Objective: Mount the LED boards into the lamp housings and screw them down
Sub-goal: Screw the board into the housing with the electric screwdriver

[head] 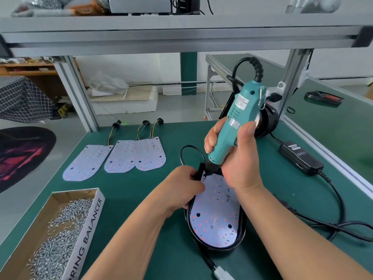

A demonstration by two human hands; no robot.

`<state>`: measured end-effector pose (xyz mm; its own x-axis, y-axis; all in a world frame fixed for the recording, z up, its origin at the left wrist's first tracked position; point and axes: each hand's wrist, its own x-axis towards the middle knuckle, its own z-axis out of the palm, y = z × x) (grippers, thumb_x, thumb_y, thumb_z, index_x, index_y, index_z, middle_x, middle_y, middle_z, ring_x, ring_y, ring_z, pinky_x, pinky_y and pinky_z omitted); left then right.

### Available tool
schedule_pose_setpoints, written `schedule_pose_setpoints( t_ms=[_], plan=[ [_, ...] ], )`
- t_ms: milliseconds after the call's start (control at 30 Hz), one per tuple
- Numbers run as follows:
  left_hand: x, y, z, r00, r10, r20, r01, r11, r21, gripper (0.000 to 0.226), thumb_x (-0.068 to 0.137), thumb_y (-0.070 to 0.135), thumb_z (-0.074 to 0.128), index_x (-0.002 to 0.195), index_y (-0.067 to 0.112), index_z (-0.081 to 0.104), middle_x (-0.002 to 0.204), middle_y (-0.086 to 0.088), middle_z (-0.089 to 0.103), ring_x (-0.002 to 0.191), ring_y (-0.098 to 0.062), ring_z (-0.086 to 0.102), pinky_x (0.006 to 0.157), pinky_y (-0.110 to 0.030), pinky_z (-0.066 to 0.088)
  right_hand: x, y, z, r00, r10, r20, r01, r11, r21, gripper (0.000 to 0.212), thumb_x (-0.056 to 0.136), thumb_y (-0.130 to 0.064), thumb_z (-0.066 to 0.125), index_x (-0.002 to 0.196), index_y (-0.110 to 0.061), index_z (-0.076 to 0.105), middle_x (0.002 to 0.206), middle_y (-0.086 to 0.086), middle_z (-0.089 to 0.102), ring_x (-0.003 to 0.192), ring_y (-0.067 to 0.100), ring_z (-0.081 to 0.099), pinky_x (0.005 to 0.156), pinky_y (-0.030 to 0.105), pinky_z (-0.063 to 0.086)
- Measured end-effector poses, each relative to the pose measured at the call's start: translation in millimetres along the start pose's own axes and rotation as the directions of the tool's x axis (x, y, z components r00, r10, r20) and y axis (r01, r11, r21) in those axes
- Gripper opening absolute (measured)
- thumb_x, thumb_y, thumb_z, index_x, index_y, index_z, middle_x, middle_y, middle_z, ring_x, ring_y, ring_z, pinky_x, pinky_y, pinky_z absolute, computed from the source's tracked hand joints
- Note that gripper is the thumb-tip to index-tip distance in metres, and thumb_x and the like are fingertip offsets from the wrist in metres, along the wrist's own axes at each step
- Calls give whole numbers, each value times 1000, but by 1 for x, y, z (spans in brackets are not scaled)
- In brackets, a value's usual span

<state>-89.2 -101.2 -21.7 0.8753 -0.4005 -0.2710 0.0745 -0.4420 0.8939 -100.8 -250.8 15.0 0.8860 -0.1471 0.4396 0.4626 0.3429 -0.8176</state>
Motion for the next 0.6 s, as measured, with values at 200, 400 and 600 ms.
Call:
schedule_pose_setpoints(
  t_ms=[200, 400, 600],
  plan=[
    [1, -1, 1, 1000, 2, -7, -2, 1000, 12, 22, 90, 4, 58, 104, -13, 56, 83, -11, 52, 72, -23, 53, 64, -38, 44, -2, 3, 5, 996, -28, 88, 37, 994, -98, 75, 83, -86, 59, 93, -13, 60, 74, 7, 56, 67, 26, 48, 67, 36, 41],
    [1, -1, 1, 1000, -10, -9, 11, 1000, 13, 15, 89, 3, 58, 98, -9, 58, 78, -11, 52, 65, -23, 50, 51, -25, 42, -4, 9, 3, 984, -27, 179, 52, 989, -139, 79, 92, -78, 57, 99, 0, 53, 79, 8, 56, 69, 29, 48, 69, 40, 41],
    [2, -2, 1, 1000, -8, -20, 8, 1000, 13, 20, 89, 2, 57, 106, -3, 65, 79, -11, 47, 66, -23, 46, 53, -26, 36, -3, 11, 3, 972, -16, 236, 53, 986, -155, 73, 93, -78, 55, 100, -6, 55, 80, 10, 56, 70, 29, 48, 68, 38, 42]
  ],
)
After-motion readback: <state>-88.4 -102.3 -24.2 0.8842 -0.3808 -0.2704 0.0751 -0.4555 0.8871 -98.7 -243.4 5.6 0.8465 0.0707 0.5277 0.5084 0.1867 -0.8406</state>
